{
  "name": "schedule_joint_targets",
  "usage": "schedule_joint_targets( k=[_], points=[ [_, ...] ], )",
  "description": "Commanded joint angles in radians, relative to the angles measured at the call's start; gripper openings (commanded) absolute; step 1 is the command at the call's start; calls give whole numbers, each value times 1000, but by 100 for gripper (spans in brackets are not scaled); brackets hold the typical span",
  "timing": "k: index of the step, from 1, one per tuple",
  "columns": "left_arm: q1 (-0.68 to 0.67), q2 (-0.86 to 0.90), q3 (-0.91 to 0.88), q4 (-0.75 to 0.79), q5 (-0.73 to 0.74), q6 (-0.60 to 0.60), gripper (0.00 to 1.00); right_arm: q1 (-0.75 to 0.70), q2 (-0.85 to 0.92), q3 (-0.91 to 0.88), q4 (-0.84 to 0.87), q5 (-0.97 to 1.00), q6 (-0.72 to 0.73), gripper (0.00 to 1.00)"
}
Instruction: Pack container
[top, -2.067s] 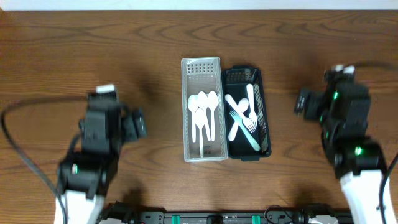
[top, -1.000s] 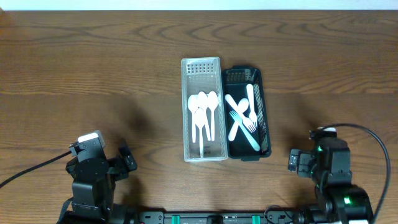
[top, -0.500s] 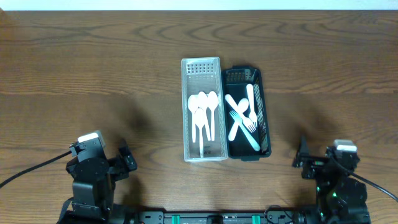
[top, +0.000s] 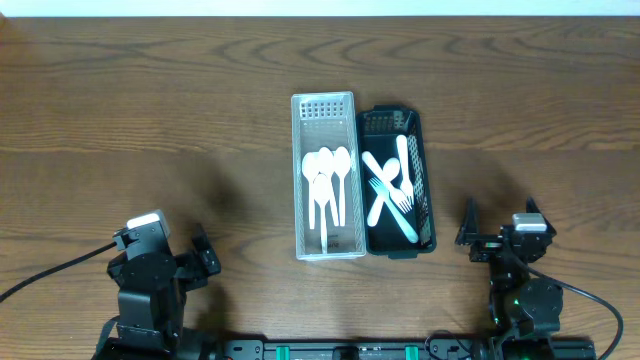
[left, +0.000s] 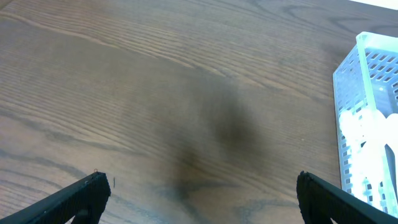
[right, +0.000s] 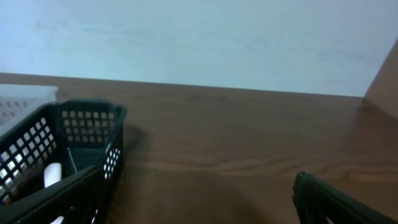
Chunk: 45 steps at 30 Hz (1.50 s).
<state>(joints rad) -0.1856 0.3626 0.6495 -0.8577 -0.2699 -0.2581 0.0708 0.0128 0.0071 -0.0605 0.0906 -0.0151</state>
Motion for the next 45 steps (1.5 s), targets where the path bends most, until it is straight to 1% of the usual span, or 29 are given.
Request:
schedule_joint_targets(
  k=[1,23,25,27,30,32,35,37,41,43,45],
  points=[
    [-4,-3,-2,-2,-19,-5,98,15,-3,-2,-6,-20,-24,99],
    [2,-6,-2,-3,-21,-2,98,15,-2,-2,-7,-20,-24,99],
    [26,-32,-2,-45,-21,29,98,15,-2,-2,-7,-20,-24,99],
    [40,-83,-9,-71,-3,28,98,15,-2,-2,-7,-20,-24,99],
    [40,-179,-39,-60,-1,29,98,15,-2,-2,-7,-20,-24,99],
    [40,-250,-86,-8,-9,40,98,15,-2,-2,-7,-20,-23,99],
    [40,-331,-190,148,-9,97,98,15,-2,-2,-7,-20,-23,99],
    [40,-362,-276,287,-8,124,98,15,-2,-2,-7,-20,-24,99],
    [40,-361,-439,592,-3,182,98,15,-2,-2,-7,-20,-23,99],
    [42,-361,-513,724,43,249,98,15,-2,-2,-7,-20,-24,99],
    [49,-361,-573,794,112,311,98,15,-2,-2,-7,-20,-23,99]
  ],
)
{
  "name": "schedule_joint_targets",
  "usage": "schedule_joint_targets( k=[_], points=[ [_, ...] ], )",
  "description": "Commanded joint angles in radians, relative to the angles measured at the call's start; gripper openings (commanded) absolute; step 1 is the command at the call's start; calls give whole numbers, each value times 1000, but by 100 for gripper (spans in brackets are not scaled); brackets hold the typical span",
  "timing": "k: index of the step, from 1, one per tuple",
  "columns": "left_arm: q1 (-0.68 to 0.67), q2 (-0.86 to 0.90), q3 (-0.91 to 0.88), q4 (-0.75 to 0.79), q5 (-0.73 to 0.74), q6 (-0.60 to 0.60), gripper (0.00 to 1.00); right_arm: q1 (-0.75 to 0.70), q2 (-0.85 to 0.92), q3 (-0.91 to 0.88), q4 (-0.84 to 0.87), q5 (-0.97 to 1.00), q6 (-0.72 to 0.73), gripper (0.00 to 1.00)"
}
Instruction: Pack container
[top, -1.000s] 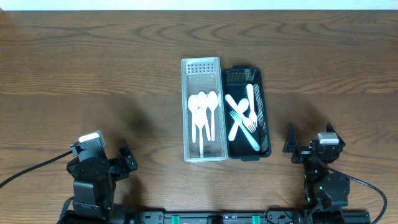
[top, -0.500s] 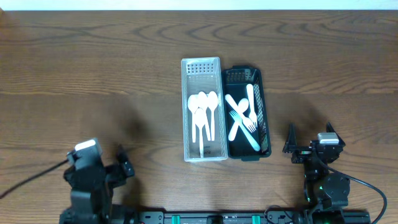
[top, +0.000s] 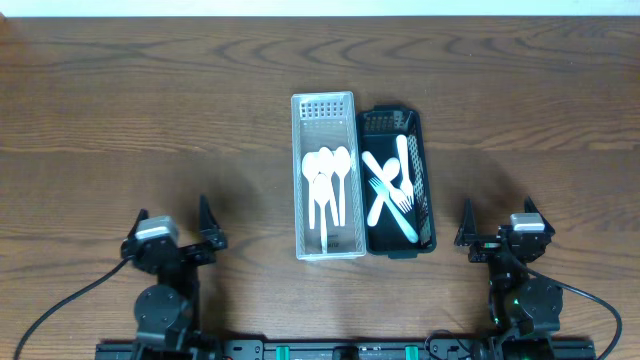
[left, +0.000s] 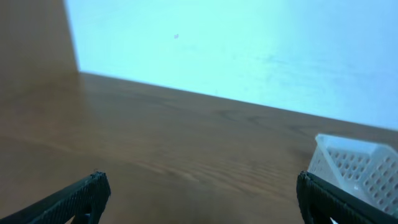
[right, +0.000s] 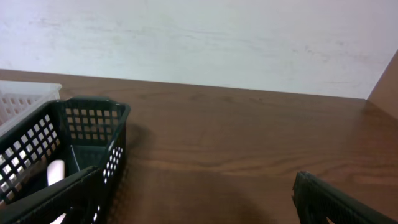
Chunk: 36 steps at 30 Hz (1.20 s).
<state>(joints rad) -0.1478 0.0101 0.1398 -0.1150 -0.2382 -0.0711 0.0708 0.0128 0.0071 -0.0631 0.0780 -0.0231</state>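
Note:
A white slotted basket in the middle of the table holds white plastic spoons. Touching its right side, a dark basket holds white forks and knives. My left gripper stands open at the front left, well clear of the baskets, with nothing between its fingers. My right gripper stands open at the front right, empty, with the dark basket just to its left. A corner of the white basket shows in the left wrist view.
The wooden table stretches bare to either side of the baskets. A pale wall rises behind the far edge. Black cables run from the arm bases along the front edge.
My left arm has drawn back to the front edge and tipped up; its camera now looks level across the table at the wall instead of down at the wood. The right arm barely moved.

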Motion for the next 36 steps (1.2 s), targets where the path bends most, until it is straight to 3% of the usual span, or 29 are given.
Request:
schedule_joint_targets(
  k=[1,7,14,17,36],
  points=[
    [16,-8,-84,61,103,127,98,15,-2,-2,-4,-7,-15,99],
    [43,-8,-136,43,255,159,98,15,-2,-2,-4,-7,-16,99],
    [49,-8,-136,45,255,156,98,15,-2,-2,-4,-7,-15,99],
    [49,-8,-136,45,254,92,98,15,-2,-2,-4,-7,-16,99],
    [49,-5,-136,45,254,93,98,15,-2,-2,-4,-7,-16,99]
  ],
)
